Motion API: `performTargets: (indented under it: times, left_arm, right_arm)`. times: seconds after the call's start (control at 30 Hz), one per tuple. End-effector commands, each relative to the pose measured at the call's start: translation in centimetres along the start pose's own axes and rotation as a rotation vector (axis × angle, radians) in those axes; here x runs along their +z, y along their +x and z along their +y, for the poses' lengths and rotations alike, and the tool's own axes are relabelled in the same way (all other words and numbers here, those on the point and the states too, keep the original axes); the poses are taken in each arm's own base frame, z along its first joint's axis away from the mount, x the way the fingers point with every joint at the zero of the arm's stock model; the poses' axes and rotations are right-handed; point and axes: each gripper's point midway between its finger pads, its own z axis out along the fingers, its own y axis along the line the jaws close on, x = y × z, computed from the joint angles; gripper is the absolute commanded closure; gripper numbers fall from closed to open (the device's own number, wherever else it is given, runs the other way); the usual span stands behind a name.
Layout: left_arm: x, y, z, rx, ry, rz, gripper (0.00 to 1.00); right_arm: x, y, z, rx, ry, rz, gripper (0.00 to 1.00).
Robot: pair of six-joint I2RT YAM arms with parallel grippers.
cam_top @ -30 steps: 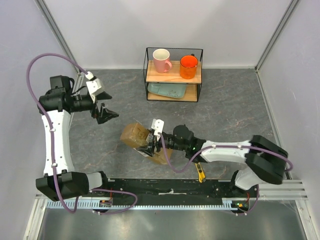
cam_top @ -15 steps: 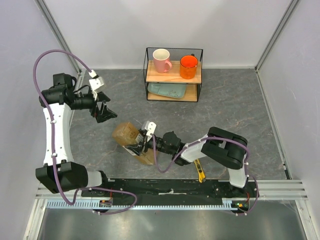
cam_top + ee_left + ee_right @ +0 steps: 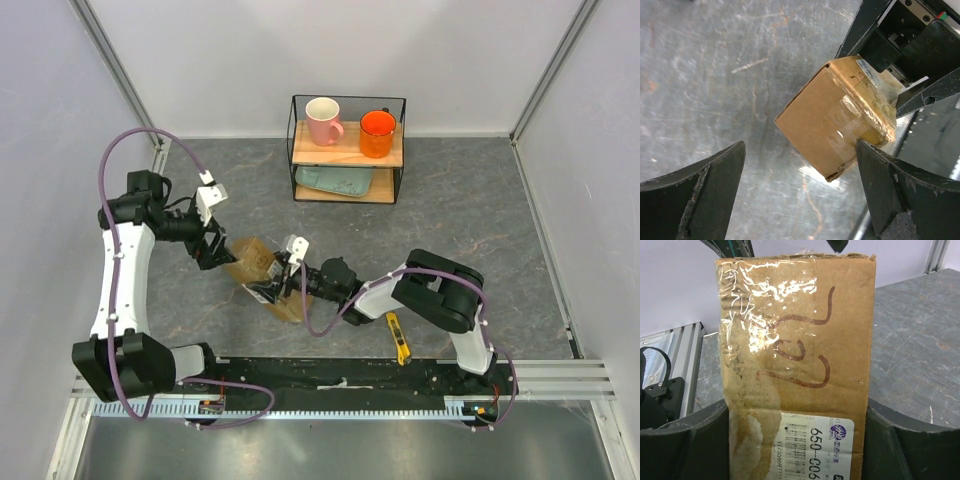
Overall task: Unpack the express box
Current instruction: Adjust the express box at the center of the board.
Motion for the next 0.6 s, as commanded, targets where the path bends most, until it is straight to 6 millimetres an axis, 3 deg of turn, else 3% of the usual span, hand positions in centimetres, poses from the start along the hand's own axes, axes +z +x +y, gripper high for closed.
performTargets:
  times: [0.0,0.03,0.2,0.27,0.3,0.33,0.57]
  left_arm:
    - [2.3,0.6,-2.6,0.043,0.057,0.057,0.01]
    - [3.6,0.3,-3.6,0.068,0.087,0.063,0.01]
    - [5.8,-0.4,-5.6,0.079,0.157,0.078,0.01]
    - [6.1,-0.9,-5.9,0.094,0.165,0.068,0.01]
    - [6.2,-1.0,-6.1,0.093,0.172,0.064,0.01]
    - [6.3,-1.1,-6.3,0.092,0.181,0.056,0.01]
    - [7.2,-2.4,-7.9,0.092,0.245,0.022,0.01]
  right_arm:
    - [-0.1,-11.8,1.7,-0.028,-0.076,-0.488,0.84]
    - [0.0,-11.7,1.9,-0.028,-0.087,-0.485,0.85]
    - [0.4,-12.1,2.5,-0.010,-0.121,-0.495,0.82]
    - [0.4,-12.2,2.9,-0.007,-0.143,-0.495,0.71]
    - [0.4,-12.3,3.0,-0.003,-0.147,-0.495,0.49]
    - [0.3,-12.2,3.2,-0.005,-0.159,-0.491,0.03]
    - [-0.9,-12.1,4.8,-0.028,-0.202,-0.469,0.02]
